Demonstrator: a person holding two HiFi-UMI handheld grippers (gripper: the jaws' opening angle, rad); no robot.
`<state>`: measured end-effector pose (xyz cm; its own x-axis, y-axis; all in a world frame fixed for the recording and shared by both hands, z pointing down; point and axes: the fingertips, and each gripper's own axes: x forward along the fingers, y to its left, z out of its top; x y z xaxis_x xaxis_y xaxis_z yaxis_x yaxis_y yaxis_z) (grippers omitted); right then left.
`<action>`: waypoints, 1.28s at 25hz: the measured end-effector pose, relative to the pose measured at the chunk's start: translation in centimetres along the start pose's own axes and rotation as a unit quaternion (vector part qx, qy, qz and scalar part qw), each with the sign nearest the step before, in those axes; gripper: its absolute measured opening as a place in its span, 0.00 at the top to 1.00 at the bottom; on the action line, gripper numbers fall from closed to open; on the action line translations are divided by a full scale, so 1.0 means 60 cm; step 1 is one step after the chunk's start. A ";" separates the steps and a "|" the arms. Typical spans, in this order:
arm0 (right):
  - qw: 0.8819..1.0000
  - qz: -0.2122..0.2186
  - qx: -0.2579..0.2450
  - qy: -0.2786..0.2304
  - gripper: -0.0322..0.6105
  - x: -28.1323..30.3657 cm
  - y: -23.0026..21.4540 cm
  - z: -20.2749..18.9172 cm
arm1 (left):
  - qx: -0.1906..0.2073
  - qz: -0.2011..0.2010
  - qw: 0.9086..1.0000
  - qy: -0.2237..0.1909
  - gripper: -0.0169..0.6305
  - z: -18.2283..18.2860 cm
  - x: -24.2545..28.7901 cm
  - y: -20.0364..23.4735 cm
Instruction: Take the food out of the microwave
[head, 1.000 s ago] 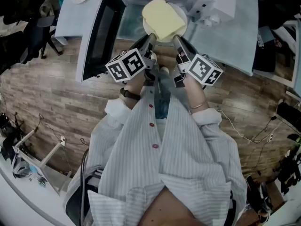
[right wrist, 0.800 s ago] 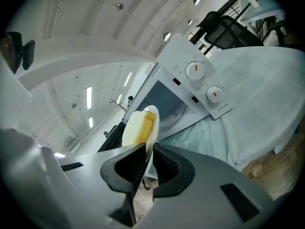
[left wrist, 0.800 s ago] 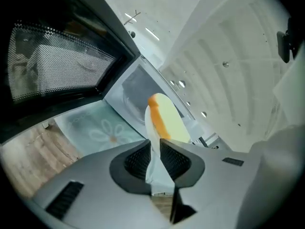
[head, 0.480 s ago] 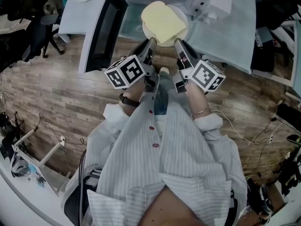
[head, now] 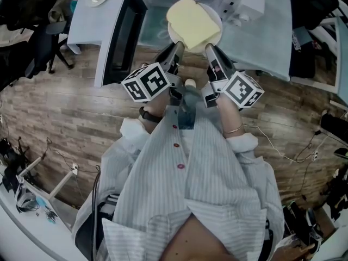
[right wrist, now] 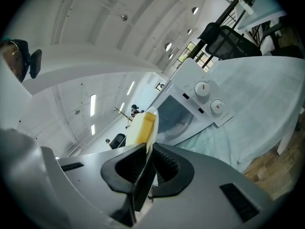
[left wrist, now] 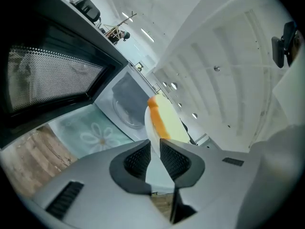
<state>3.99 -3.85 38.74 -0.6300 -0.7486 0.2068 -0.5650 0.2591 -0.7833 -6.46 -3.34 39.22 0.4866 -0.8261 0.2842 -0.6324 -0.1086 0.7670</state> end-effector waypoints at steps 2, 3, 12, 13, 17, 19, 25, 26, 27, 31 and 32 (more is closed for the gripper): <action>1.000 -0.001 0.000 -0.004 0.85 -0.002 0.002 0.002 | -0.001 -0.004 1.000 0.001 0.87 0.001 0.000 -0.003; 1.000 -0.001 0.000 -0.006 0.85 -0.003 0.003 0.002 | 0.000 -0.006 1.000 0.001 0.87 0.001 -0.001 -0.005; 1.000 0.004 -0.009 -0.013 0.85 -0.003 0.013 0.002 | 0.010 -0.015 1.000 -0.002 0.87 0.010 -0.007 -0.010; 1.000 0.005 -0.011 -0.014 0.85 -0.002 0.016 0.002 | 0.011 -0.016 1.000 -0.003 0.87 0.012 -0.009 -0.010; 1.000 0.006 -0.009 -0.015 0.85 0.002 0.016 0.003 | 0.010 -0.015 1.000 -0.002 0.87 0.014 -0.007 -0.007; 1.000 0.006 -0.010 -0.015 0.85 0.005 0.016 0.003 | 0.007 -0.015 1.000 -0.002 0.87 0.016 -0.005 -0.003; 1.000 0.001 0.001 -0.010 0.85 0.009 0.006 -0.003 | 0.008 -0.012 1.000 0.003 0.87 0.016 0.001 0.004; 1.000 0.001 0.001 -0.010 0.85 0.009 0.005 -0.002 | 0.008 -0.012 1.000 0.004 0.87 0.015 0.004 0.004; 1.000 0.000 0.000 -0.010 0.85 0.010 0.003 0.000 | 0.007 -0.013 1.000 0.004 0.87 0.016 0.006 0.004; 1.000 -0.001 0.000 -0.007 0.85 0.016 -0.003 0.007 | 0.007 -0.012 1.000 0.006 0.87 0.018 0.018 0.003; 1.000 -0.001 0.000 -0.006 0.85 0.017 -0.005 0.009 | 0.007 -0.011 1.000 0.006 0.87 0.018 0.021 0.003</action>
<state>3.79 -5.03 38.90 -0.6220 -0.7568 0.2007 -0.5659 0.2573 -0.7833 -6.63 -4.98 39.10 0.5077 -0.8169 0.2737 -0.6290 -0.1344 0.7657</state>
